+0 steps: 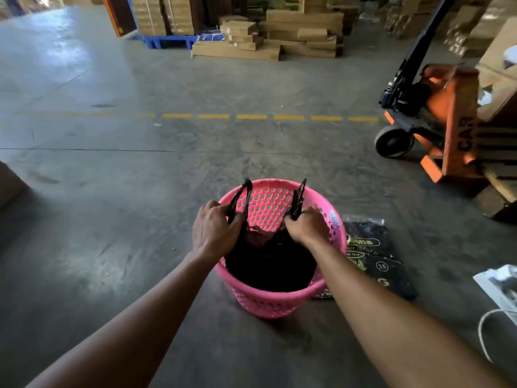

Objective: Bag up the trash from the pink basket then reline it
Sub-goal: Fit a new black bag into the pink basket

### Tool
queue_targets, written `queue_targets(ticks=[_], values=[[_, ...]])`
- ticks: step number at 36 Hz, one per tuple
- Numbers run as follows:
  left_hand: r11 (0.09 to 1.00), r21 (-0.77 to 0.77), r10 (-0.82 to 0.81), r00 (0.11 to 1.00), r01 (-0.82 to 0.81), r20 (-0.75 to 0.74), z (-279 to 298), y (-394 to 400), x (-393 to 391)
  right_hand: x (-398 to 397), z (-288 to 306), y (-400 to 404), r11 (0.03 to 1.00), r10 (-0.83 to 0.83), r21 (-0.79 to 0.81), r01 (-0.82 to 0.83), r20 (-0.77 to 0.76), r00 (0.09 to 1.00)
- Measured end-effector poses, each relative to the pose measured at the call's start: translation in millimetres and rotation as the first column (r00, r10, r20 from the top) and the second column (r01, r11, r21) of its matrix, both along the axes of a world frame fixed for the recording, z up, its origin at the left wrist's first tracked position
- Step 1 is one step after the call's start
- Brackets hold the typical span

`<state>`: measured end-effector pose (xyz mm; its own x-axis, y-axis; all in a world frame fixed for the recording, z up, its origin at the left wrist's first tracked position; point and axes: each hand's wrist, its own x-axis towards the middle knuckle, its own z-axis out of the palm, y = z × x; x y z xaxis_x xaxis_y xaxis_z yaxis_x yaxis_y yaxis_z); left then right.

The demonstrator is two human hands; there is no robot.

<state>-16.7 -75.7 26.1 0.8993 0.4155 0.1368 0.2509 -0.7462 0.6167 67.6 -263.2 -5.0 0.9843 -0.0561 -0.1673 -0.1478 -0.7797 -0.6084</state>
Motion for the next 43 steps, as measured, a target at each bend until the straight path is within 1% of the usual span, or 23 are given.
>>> queue_targets(ticks=[2, 4, 6, 8, 10, 11, 12, 13, 14, 16, 18, 20, 22, 24, 25, 28, 31, 33, 35, 36, 37, 39, 43], values=[[0.999, -0.021, 0.042, 0.999, -0.041, 0.015, 6, 2, 5, 2, 10, -12, 0.997, -0.071, 0.034, 0.066, 0.189, 0.979], [0.997, -0.063, 0.053, 0.997, -0.049, 0.058, 11, 9, 10, 4, 22, -25, 0.991, -0.109, 0.111, 0.079, 0.293, 0.95], [0.99, -0.135, 0.058, 0.997, -0.051, 0.051, 18, 15, 15, 5, 34, -38, 0.984, -0.119, 0.165, 0.066, 0.338, 0.933], [0.964, -0.263, 0.046, 0.999, -0.037, 0.027, 27, 23, 19, 6, 45, -49, 0.973, -0.117, 0.229, 0.026, 0.393, 0.912], [0.89, -0.455, 0.02, 0.999, 0.004, 0.049, 34, 32, 22, 10, 54, -59, 0.945, -0.115, 0.327, -0.03, 0.416, 0.902], [0.837, -0.546, 0.008, 0.997, 0.035, 0.078, 36, 37, 21, 12, 58, -64, 0.912, -0.11, 0.403, -0.071, 0.408, 0.906], [0.797, -0.601, 0.004, 0.994, 0.062, 0.108, 39, 42, 20, 14, 62, -70, 0.873, -0.096, 0.474, -0.117, 0.402, 0.91], [0.786, -0.612, -0.007, 0.99, 0.092, 0.14, 43, 48, 17, 17, 65, -77, 0.845, -0.077, 0.51, -0.159, 0.41, 0.909], [0.802, -0.584, -0.029, 0.986, 0.122, 0.166, 48, 53, 13, 20, 69, -85, 0.842, -0.047, 0.5, -0.201, 0.44, 0.897], [0.865, -0.469, -0.093, 0.976, 0.177, 0.198, 55, 68, 8, 24, 76, -103, 0.889, 0.044, 0.372, -0.266, 0.509, 0.86], [0.925, -0.316, -0.162, 0.972, 0.21, 0.171, 61, 79, 1, 25, 82, -122, 0.946, 0.154, 0.166, -0.279, 0.528, 0.835], [0.971, -0.1, -0.21, 0.975, 0.217, 0.073, 65, 89, -7, 22, 84, -139, 0.963, 0.241, -0.018, -0.268, 0.498, 0.833], [0.979, 0.082, -0.183, 0.981, 0.188, -0.06, 66, 99, -16, 20, 83, -156, 0.952, 0.304, -0.165, -0.257, 0.433, 0.848], [0.957, 0.219, -0.15, 0.971, 0.191, -0.188, 64, 105, -24, 18, 81, -171, 0.931, 0.325, -0.279, -0.237, 0.335, 0.884], [0.948, 0.249, -0.142, 0.963, 0.199, -0.227, 63, 108, -27, 16, 80, -176, 0.924, 0.317, -0.309, -0.226, 0.284, 0.905], [0.942, 0.233, -0.172, 0.944, 0.241, -0.281, 57, 116, -37, 11, 78, -188, 0.905, 0.293, -0.357, -0.231, 0.129, 0.947], [0.919, 0.185, -0.278, 0.906, 0.347, -0.319, 53, 122, -51, 5, 77, -196, 0.887, 0.332, -0.323, -0.329, -0.049, 0.942], [0.89, 0.181, -0.336, 0.87, 0.419, -0.36, 49, 124, -62, 3, 76, -200, 0.874, 0.376, -0.287, -0.393, -0.115, 0.92], [0.865, 0.182, -0.365, 0.836, 0.467, -0.411, 42, 124, -70, -2, 72, -199, 0.859, 0.421, -0.255, -0.444, -0.14, 0.896], [0.852, 0.185, -0.376, 0.818, 0.489, -0.435, 37, 124, -74, -5, 68, -199, 0.841, 0.446, -0.271, -0.469, -0.145, 0.883], [0.84, 0.187, -0.385, 0.803, 0.509, -0.454, 30, 124, -78, -8, 63, -197, 0.808, 0.466, -0.325, -0.492, -0.159, 0.87], [0.822, 0.181, -0.41, 0.782, 0.54, -0.469, 18, 124, -85, -15, 51, -196, 0.707, 0.506, -0.466, -0.532, -0.192, 0.841], [0.814, 0.167, -0.459, 0.792, 0.557, -0.403, -4, 120, -90, -31, 27, -196, 0.536, 0.546, -0.63, -0.562, -0.249, 0.8]])
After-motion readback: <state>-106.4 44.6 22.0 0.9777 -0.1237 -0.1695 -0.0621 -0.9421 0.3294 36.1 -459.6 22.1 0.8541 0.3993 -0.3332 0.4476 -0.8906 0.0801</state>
